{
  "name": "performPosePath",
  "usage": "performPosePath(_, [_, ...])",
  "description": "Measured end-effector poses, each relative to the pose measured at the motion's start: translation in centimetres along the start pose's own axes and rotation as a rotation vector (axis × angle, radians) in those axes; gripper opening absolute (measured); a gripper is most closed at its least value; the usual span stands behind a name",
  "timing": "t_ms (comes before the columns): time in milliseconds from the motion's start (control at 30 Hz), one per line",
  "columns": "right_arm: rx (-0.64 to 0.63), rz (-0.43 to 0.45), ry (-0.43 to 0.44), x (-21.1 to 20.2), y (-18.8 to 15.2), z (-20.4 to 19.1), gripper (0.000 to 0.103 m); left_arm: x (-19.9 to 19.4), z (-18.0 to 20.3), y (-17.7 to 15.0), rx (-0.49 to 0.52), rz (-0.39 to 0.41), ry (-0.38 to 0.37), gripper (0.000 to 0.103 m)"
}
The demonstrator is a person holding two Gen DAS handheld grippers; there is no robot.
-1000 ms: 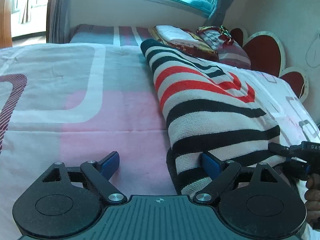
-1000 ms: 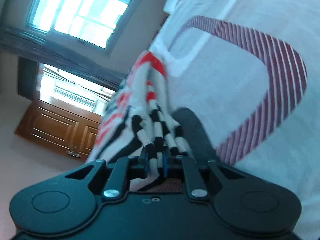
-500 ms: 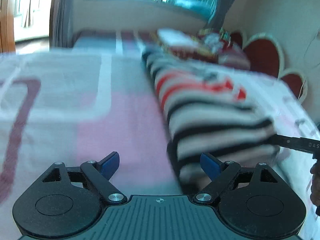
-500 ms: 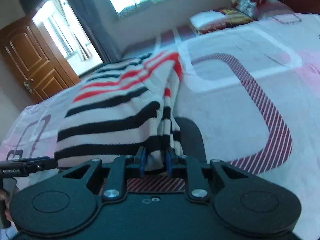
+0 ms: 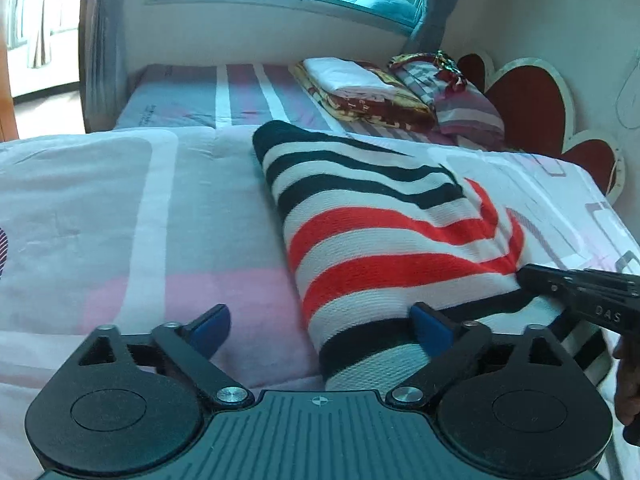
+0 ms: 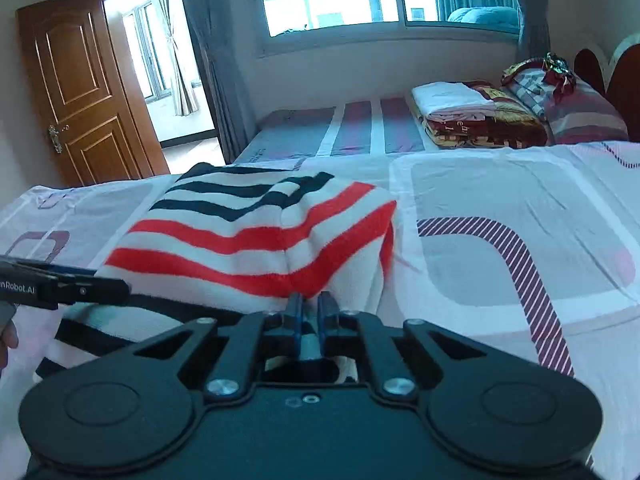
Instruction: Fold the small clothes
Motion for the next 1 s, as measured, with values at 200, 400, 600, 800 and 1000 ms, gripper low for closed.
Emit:
performPosePath(200, [-0.034, 0.037, -0.008, -1.6, 1.9, -0.8, 0.018, -2.3, 0.4, 1.0, -0.002, 0.013, 0.007, 0.098])
performPosePath(400, [-0.045, -0.022, -0.039, -3.0, -0.1, -1.1, 0.018, -2.7, -0.3, 0.2, -0.035, 0.002, 0.001, 0.099])
performPosePath(600, [0.011, -0.006, -0.034, -3.3, 1.2, -1.2, 0.027, -3.2, -0.2, 0.8, 0.006, 0.002, 0.011, 0.098])
performPosePath(800, [0.303, 0.018, 0.025, -4.4, 1.9, 2.6, 0.046, -4.3, -0.5, 1.7, -0.095, 0.022, -0.123, 0.098])
performPosePath(1000, [0.666, -0.083, 0.141, -2.8, -0.1, 6.4, 0.063, -2.7, -1.0, 0.5, -0.329, -0.080, -0.302, 0.079])
Point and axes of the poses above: each gripper's, at about its wrist camera, not at the fingertips, and x roughly the way its jaws point, z to its right, y to its top, the point moved 10 cm from there along x, roughly the way its jaws point, and after that the axes turned 15 degrees about z, right-handed, at the moved point
